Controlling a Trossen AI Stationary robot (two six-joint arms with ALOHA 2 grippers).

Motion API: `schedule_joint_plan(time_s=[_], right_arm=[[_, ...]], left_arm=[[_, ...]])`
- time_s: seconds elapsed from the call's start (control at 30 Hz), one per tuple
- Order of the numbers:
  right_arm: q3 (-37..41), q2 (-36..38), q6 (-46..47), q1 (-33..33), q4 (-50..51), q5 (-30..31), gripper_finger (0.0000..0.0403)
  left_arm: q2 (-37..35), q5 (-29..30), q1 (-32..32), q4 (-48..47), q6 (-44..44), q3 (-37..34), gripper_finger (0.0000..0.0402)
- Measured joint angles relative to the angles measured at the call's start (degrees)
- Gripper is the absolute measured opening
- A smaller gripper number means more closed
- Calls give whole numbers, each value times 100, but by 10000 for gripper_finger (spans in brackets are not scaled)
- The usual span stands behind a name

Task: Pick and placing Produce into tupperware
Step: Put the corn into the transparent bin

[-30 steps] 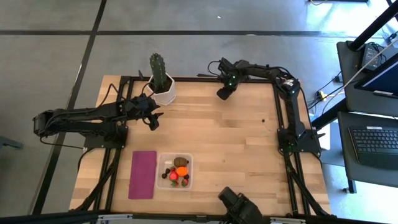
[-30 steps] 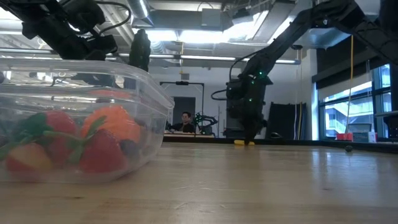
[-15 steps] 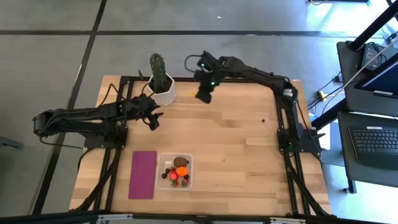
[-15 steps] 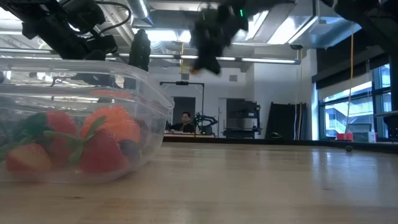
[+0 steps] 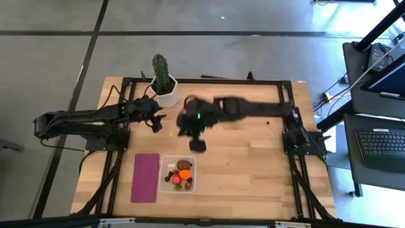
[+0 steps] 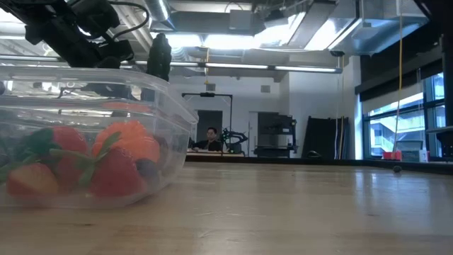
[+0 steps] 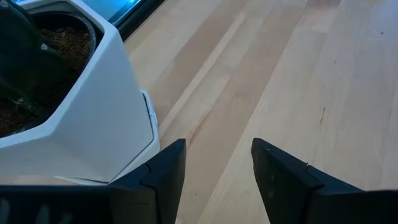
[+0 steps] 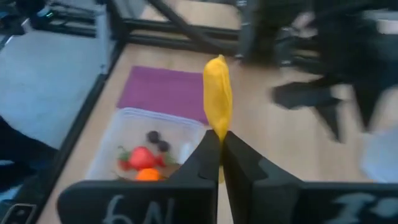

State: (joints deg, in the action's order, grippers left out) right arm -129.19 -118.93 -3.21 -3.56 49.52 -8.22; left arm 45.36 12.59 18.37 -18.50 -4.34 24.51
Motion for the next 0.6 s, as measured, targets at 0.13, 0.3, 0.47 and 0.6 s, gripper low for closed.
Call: schedule_joint_plan(time_s=[0.13, 0.3, 0.47, 0.6], right_arm=[[592, 0, 311, -425, -625, 108, 12], [1619, -4, 625, -833, -1618, 141, 12], [2644, -13, 773, -1036, -2600, 116, 12], [3238, -13, 918, -1048, -3015, 234, 12]], left_arm=[[0, 1, -2, 0, 2, 0, 176], [0, 1, 0, 0, 2, 0, 176], [0, 0, -1, -2, 2, 0, 176], [0, 1, -1, 0, 2, 0, 176]])
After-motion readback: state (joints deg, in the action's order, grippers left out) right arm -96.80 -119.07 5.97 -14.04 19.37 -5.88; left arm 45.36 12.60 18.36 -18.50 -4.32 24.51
